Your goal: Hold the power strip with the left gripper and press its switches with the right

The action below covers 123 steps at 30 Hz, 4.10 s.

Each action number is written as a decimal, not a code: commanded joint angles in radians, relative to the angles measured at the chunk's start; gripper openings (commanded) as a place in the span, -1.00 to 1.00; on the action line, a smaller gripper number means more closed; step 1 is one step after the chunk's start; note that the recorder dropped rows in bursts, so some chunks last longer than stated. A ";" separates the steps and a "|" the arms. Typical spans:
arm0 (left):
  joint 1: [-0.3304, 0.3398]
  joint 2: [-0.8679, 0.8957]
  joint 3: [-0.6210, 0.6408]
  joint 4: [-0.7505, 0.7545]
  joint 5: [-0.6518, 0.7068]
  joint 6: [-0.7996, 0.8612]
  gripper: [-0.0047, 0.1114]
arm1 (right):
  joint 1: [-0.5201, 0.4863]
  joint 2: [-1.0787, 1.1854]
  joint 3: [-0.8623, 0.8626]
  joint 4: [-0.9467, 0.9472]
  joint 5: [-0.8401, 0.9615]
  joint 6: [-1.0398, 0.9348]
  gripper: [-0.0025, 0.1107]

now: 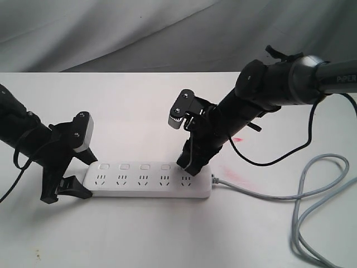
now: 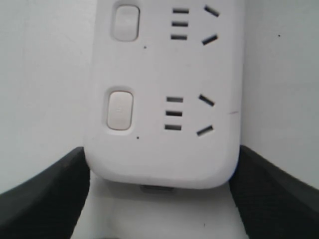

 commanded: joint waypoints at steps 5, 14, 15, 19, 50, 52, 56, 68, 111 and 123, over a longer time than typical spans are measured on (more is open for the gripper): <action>-0.006 0.004 -0.007 0.000 0.002 0.001 -0.24 | 0.004 0.018 0.002 -0.022 0.011 -0.011 -0.30; -0.006 0.004 -0.007 0.000 0.002 0.001 -0.24 | -0.013 0.018 0.002 -0.032 0.018 -0.011 -0.30; -0.006 0.004 -0.007 0.000 0.002 0.001 -0.24 | -0.013 0.018 0.002 -0.032 0.018 -0.011 -0.30; -0.006 0.004 -0.007 0.000 0.002 0.001 -0.24 | -0.020 0.018 0.002 -0.036 0.018 -0.011 -0.30; -0.006 0.004 -0.007 0.000 0.002 0.001 -0.24 | -0.023 -0.016 0.055 0.029 -0.024 -0.025 -0.30; -0.006 0.004 -0.007 0.000 0.002 0.001 -0.24 | -0.023 -0.056 0.055 0.029 -0.038 -0.025 -0.30; -0.006 0.004 -0.007 0.000 0.002 0.001 -0.24 | -0.023 -0.161 0.055 0.025 -0.062 -0.025 -0.30; -0.006 0.004 -0.007 0.000 0.002 0.001 -0.24 | -0.011 -0.428 0.118 0.021 -0.023 0.055 -0.76; -0.006 0.004 -0.007 0.000 0.002 0.001 -0.24 | -0.104 -1.715 1.146 0.291 -0.702 0.064 -0.96; -0.006 0.004 -0.007 0.000 0.002 0.001 -0.24 | -0.316 -2.014 1.222 0.291 -0.598 0.064 -0.96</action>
